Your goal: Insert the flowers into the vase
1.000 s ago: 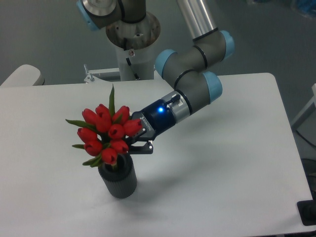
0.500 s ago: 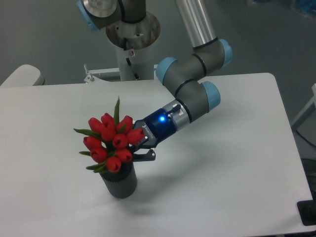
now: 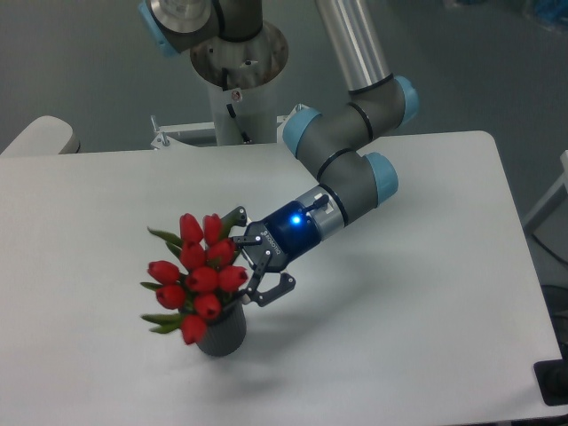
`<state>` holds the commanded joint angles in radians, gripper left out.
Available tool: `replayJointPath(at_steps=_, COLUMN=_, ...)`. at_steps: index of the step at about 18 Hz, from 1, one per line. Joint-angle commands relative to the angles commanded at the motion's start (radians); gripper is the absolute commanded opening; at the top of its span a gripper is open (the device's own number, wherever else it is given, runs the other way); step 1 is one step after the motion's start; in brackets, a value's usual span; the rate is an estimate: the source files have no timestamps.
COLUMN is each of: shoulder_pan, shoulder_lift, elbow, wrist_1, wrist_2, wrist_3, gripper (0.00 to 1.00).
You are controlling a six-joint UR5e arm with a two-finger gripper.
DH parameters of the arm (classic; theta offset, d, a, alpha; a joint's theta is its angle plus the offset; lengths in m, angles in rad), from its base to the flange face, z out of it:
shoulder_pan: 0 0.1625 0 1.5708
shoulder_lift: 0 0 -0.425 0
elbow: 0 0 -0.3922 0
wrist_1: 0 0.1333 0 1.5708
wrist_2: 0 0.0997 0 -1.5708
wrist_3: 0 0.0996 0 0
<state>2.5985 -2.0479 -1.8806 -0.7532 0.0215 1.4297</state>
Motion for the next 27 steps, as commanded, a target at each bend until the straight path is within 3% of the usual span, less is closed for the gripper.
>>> replayJointPath(at_steps=8, shoulder_pan=0.037, shoulder_lift=-0.009, elbow=-0.005, wrist_1=0.003, wrist_2=0.000, wrist_3=0.023, gripper=1.00)
replayJointPath(at_steps=15, shoulder_pan=0.143, shoulder_lift=0.026, elbow=-0.005, wrist_1=0.008, wrist_2=0.015, wrist_3=0.052, gripper=1.00)
replayJointPath(at_steps=21, shoulder_pan=0.267, shoulder_lift=0.158, elbow=0.018, wrist_1=0.005, wrist_2=0.236, wrist_3=0.048, gripper=1.00)
replayJointPath(at_steps=25, shoulder_pan=0.287, shoulder_lift=0.242, elbow=0.106, wrist_1=0.003, wrist_2=0.526, wrist_3=0.043, gripper=1.00)
replayJointPath(at_steps=27, shoulder_pan=0.287, shoulder_lift=0.267, elbow=0.130, wrist_1=-0.002, wrist_2=0.598, wrist_3=0.041, gripper=1.00)
